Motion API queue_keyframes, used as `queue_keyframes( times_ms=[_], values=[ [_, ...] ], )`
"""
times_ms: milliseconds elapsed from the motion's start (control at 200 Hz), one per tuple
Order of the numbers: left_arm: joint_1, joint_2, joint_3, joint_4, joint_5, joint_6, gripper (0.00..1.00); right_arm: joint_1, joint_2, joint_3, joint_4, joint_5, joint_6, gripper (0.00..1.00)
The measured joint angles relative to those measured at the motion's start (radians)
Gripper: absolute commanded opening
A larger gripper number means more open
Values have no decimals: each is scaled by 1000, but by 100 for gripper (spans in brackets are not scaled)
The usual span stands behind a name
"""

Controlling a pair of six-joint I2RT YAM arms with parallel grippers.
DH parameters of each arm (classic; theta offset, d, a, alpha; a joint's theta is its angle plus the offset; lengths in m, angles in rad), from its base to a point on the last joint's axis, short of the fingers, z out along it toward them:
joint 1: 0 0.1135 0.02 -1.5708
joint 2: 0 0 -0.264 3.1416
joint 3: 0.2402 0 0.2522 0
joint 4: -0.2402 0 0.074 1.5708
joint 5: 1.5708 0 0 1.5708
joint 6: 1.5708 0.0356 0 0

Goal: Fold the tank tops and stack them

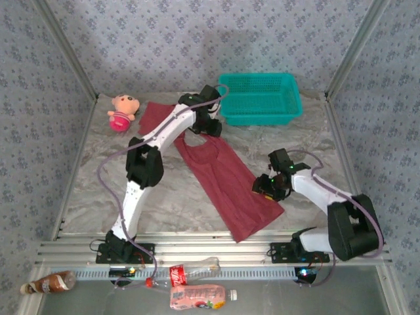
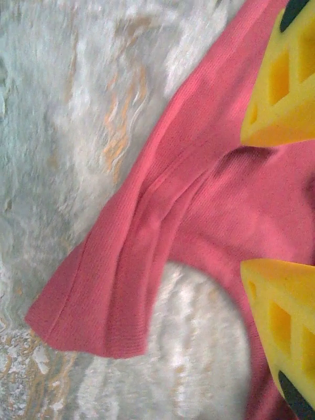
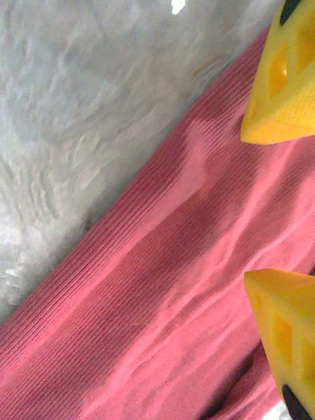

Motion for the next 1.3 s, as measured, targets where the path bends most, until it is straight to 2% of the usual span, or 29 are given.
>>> queue_keyframes(
  times_ms=[140,270,420,530,680,924,1304],
  values=[
    [-91,-252,-352,111,28,-130,50,-11,-102,1,-111,110,24,63],
    [-222,-425,-658,204,47,-270,53,-11,-131,0,-187,203,75,63],
    [-365,-505,-907,324,71,-396,55,-11,-103,-27,-195,232,97,64],
    [-401,-522,-1031,390,76,-453,55,-3,-30,-35,-162,234,78,63],
    [-349,-527,-1086,416,43,-462,55,31,29,-31,-138,247,55,63],
    [-108,-530,-1127,500,21,-399,54,75,50,-18,-141,266,55,61],
    [-12,-289,-837,468,26,-209,53,79,73,-1,-151,261,54,61]
  ],
)
